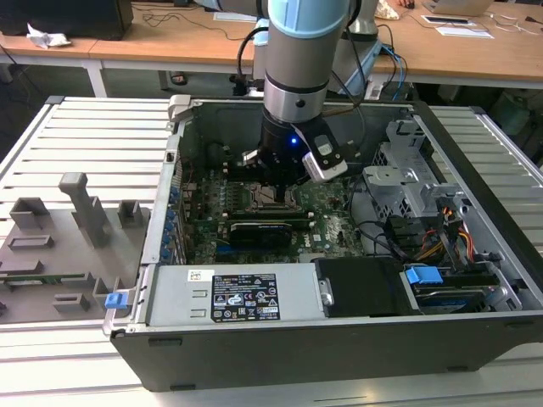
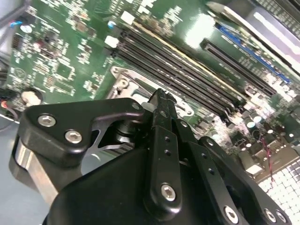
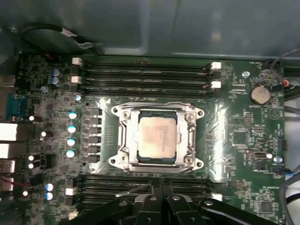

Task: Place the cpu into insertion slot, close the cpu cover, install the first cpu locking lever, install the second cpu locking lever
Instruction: 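Install the second cpu locking lever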

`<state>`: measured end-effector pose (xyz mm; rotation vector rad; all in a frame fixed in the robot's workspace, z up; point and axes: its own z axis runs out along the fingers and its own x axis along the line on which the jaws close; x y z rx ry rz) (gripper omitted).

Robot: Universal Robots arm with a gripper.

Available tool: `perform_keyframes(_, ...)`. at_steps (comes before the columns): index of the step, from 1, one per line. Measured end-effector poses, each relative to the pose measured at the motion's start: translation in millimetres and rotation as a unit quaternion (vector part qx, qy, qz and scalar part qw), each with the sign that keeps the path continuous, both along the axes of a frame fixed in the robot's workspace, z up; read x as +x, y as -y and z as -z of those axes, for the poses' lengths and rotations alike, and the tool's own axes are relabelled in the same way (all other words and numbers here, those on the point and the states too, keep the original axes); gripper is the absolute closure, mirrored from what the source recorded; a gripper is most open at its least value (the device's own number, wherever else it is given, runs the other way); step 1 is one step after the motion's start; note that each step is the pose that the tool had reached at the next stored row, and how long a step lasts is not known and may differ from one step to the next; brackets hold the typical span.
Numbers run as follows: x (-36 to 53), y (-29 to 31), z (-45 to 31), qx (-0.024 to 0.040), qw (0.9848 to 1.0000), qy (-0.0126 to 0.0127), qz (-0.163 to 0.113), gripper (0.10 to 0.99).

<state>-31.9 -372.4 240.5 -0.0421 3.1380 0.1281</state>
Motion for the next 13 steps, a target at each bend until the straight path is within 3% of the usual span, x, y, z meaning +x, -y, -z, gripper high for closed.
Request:
perform_keyframes(9,-18.1,0.1,4.8,0.0000,1.0000,0.0000,0.000,0.980)
perform_keyframes(13,-19.1,0.2,7.7,-0.0001,1.0000,-0.0001,0.000,0.980)
